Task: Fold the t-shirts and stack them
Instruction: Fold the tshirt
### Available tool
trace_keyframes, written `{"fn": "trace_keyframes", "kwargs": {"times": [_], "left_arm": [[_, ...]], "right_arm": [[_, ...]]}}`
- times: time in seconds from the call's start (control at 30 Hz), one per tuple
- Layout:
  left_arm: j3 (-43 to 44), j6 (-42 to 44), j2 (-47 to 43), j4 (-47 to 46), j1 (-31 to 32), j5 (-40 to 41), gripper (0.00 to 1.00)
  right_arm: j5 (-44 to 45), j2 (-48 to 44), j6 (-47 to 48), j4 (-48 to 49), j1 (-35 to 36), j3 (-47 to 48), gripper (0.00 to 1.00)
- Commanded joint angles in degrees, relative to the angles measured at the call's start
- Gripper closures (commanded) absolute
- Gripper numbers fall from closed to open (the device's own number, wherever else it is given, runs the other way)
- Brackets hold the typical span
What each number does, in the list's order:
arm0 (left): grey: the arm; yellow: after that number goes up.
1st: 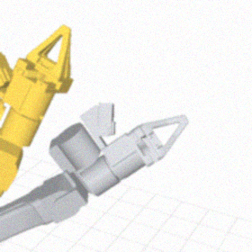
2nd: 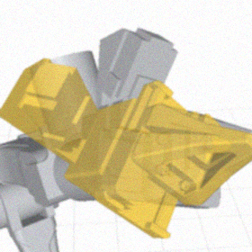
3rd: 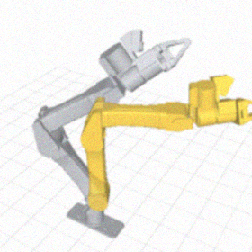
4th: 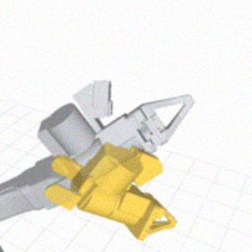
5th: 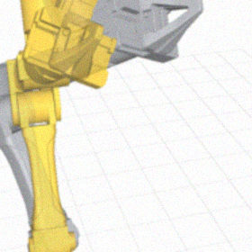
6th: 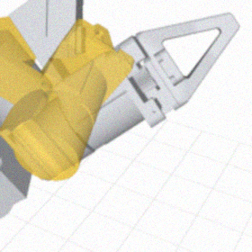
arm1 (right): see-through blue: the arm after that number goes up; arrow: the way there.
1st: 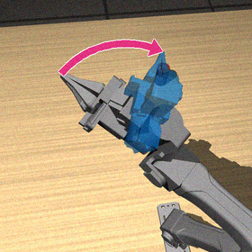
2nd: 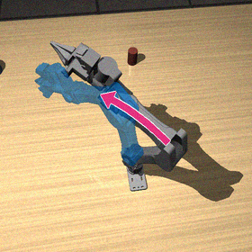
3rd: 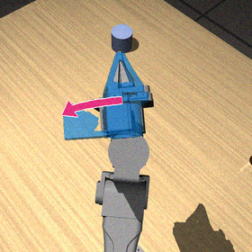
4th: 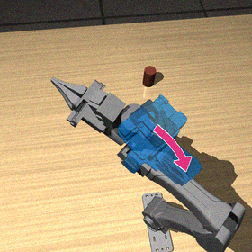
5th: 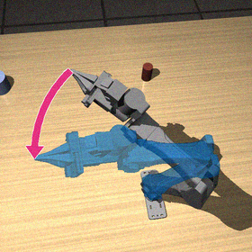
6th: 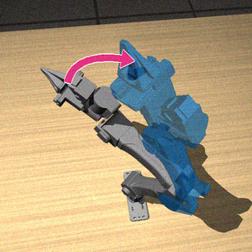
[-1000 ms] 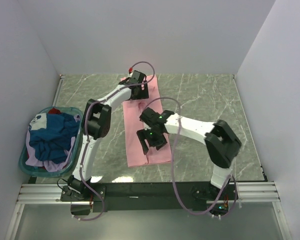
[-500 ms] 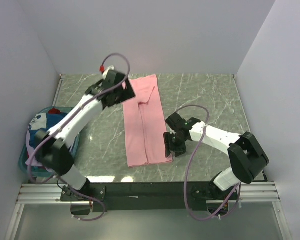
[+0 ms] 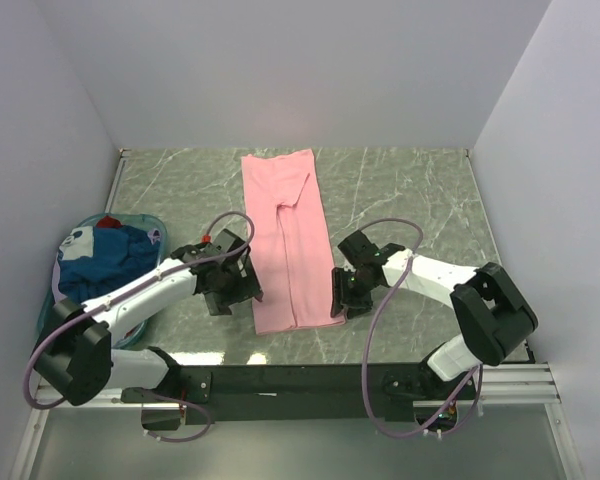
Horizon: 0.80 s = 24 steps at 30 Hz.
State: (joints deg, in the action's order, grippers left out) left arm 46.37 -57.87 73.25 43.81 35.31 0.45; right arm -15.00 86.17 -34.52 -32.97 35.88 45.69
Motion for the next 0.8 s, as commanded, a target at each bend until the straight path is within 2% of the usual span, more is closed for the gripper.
{"fn": "trace_keyframes", "kwargs": {"times": [0.0,0.23,0.27,0.33,0.47,0.57,0.77], "left_arm": [[-0.1,-2.4,0.7,-3.5,1.2,-3.9,0.16],[-1.1,-3.0,4.8,-4.3,3.5,-5.6,0.21],[-1.2,-3.0,5.4,-4.6,3.7,-5.9,0.21],[-1.1,-3.1,6.0,-4.8,4.6,-6.1,0.23],[-0.5,-3.1,7.7,-3.6,5.8,-5.7,0.26],[-0.1,-3.3,8.5,-2.2,6.6,-5.0,0.29],[0.2,-3.7,9.3,-0.7,7.5,-3.4,0.4]], "right_arm": [[-1.5,0.8,-0.3,2.8,-1.1,-0.5,0.47],[-2.3,2.7,-0.5,3.3,-2.1,-1.6,0.58],[-2.2,2.9,-0.5,3.2,-2.1,-1.6,0.63],[-2.2,3.4,-0.4,2.7,-2.3,-1.4,0.67],[-2.0,3.0,0.2,2.3,-2.2,-1.2,0.88],[-2.0,2.8,0.2,2.2,-2.1,-1.3,0.96],[-2.1,2.3,0.3,2.6,-2.2,-1.6,0.98]]}}
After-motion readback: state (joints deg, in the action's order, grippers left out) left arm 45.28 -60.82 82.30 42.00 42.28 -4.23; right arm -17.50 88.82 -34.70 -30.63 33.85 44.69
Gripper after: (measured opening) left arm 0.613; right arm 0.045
